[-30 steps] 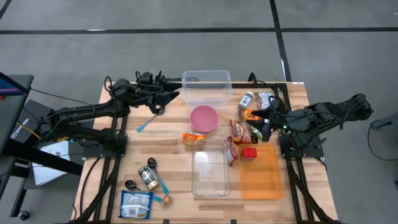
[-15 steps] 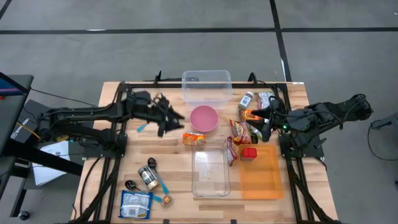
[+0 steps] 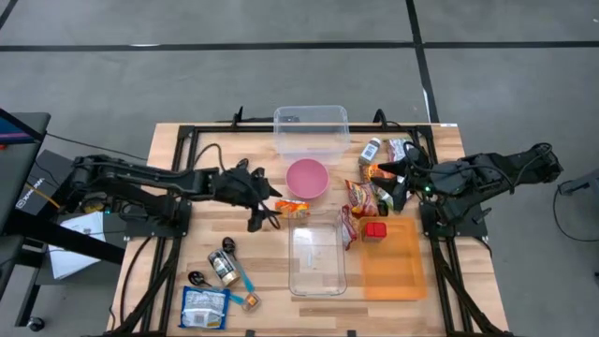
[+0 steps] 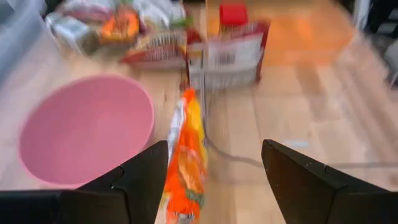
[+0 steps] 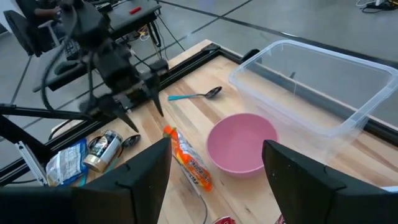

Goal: Pick & Place Food Item
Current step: Put the orange noodle pack into the top transparent bin

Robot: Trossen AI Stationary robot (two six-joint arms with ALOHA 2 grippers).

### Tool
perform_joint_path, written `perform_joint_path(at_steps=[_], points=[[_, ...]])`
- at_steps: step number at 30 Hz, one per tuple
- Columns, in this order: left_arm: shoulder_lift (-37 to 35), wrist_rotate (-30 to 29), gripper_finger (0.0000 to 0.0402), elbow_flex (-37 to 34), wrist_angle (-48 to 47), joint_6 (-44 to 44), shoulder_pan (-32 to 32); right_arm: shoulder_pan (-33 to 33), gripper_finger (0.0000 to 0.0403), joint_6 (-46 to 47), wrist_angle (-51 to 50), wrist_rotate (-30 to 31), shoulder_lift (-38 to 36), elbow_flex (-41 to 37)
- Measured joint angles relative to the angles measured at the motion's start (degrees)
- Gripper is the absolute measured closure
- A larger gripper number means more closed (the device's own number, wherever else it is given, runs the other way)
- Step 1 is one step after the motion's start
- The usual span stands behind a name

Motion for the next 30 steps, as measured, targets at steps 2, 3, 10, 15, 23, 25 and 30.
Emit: perform_joint_path(at_steps=[2,3,10,15,23,25,30], points=[[1.9,-0.4,0.0147,0.0,0.2,1.1,0.0,0.0,0.0158,0.0,0.0,0.0,0.0,0.0],[2.5,-0.5,0.0147,0.0,0.3,1.6,0.0,0.0,0.0158,0.0,0.0,0.0,0.0,0.0],[4.0,-6.7,0.0147,0.0,0.4,4.1,0.4,0.0,0.0158,0.0,0.0,0.0,0.0,0.0],[4.0,-6.8,0.0147,0.0,-3.0,3.8,1.1,0.0,0.0158,0.0,0.0,0.0,0.0,0.0],[4.1,-5.3,0.0147,0.0,-4.6,1.3,1.4,0.0,0.0158,0.0,0.0,0.0,0.0,0.0],[4.9,-5.4,0.0147,0.0,-5.0,0.6,1.5,0.0,0.0158,0.0,0.0,0.0,0.0,0.0],[5.8,-5.3,0.0163,0.0,-5.6,0.2,1.5,0.0,0.0158,0.0,0.0,0.0,0.0,0.0]])
